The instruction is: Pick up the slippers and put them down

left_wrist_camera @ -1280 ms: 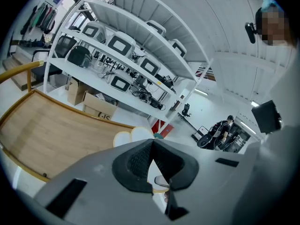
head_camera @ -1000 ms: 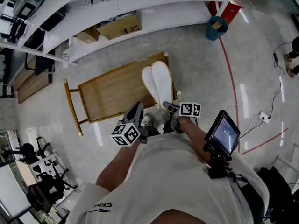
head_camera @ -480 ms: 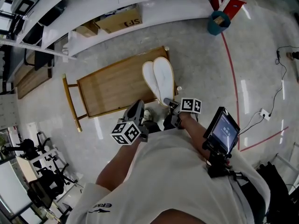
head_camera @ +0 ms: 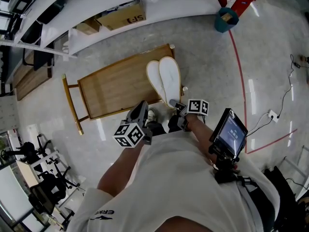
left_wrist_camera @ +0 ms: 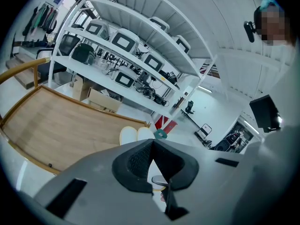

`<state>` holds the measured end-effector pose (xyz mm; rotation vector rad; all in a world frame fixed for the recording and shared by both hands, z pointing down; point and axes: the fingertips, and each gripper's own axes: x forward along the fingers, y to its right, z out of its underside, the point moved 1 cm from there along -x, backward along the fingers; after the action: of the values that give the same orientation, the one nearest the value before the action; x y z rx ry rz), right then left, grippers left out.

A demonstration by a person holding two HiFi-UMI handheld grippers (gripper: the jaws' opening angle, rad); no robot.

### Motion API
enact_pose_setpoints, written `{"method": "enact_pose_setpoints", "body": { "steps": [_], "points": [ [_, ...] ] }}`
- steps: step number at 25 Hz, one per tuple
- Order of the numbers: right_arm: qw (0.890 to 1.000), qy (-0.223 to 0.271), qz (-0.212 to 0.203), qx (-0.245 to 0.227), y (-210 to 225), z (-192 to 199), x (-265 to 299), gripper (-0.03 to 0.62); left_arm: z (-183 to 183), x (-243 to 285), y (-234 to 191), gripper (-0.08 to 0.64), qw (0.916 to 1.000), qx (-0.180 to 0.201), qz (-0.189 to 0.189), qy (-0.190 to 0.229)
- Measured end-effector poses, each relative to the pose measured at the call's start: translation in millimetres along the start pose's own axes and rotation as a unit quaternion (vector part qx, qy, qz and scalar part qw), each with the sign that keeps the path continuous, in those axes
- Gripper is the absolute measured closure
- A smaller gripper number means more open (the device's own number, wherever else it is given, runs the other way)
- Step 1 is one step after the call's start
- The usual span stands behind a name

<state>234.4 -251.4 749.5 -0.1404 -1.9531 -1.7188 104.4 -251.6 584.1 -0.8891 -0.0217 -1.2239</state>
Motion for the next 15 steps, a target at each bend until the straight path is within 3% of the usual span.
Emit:
{"method": "enact_pose_setpoints", "body": {
  "steps": [15],
  "points": [
    [1.0,-0.01,-0.006,-0.012,3.0,0.5,-1.4,0.468,-1.6,9.6,-0.3,0.556,1.0,0.004,0.0,-0.004]
  ]
}}
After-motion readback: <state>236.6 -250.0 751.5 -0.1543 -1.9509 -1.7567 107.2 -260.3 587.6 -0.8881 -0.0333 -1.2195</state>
